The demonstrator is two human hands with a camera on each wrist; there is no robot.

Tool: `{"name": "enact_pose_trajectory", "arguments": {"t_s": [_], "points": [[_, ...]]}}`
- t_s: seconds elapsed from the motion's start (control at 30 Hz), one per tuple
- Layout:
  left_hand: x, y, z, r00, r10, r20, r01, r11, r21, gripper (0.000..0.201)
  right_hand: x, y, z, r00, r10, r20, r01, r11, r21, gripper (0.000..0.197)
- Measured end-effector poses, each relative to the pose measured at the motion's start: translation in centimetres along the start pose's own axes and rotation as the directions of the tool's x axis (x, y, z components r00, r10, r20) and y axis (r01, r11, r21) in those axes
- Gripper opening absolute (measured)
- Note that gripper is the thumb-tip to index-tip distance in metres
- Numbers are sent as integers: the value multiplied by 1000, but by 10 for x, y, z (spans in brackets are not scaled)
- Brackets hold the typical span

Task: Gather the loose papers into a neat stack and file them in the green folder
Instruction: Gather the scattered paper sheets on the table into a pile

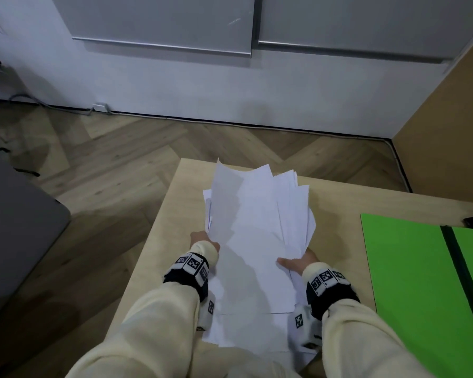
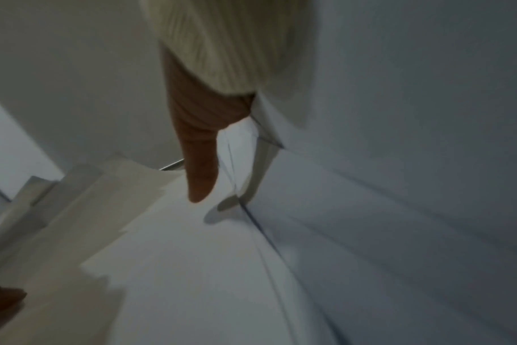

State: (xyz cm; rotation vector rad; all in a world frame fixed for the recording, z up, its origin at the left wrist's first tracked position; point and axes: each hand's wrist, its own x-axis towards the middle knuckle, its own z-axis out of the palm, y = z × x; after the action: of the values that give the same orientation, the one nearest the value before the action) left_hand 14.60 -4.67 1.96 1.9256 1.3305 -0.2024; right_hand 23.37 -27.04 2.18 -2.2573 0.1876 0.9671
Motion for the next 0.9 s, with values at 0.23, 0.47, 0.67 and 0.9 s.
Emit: {"name": "enact_pose_trajectory", "arguments": {"t_s": [0.23, 0.47, 0.67, 0.9], "points": [[1, -5, 4, 995, -22, 94, 20, 1000, 19, 38, -5, 9, -1, 996, 78, -42, -77, 997, 15, 71], [-7, -5, -2, 992, -43, 120, 46, 999, -26, 42, -6, 21, -4, 983, 182, 38, -184, 982, 54, 106], [-4, -23, -4, 976, -115, 182, 96, 989, 109, 44, 6, 47, -1, 991, 88, 99, -113, 949, 295, 146], [-7, -30, -11, 966, -114, 230, 101, 992, 69, 69, -20, 37, 3, 999, 27, -47, -28, 1000, 0, 90]]}}
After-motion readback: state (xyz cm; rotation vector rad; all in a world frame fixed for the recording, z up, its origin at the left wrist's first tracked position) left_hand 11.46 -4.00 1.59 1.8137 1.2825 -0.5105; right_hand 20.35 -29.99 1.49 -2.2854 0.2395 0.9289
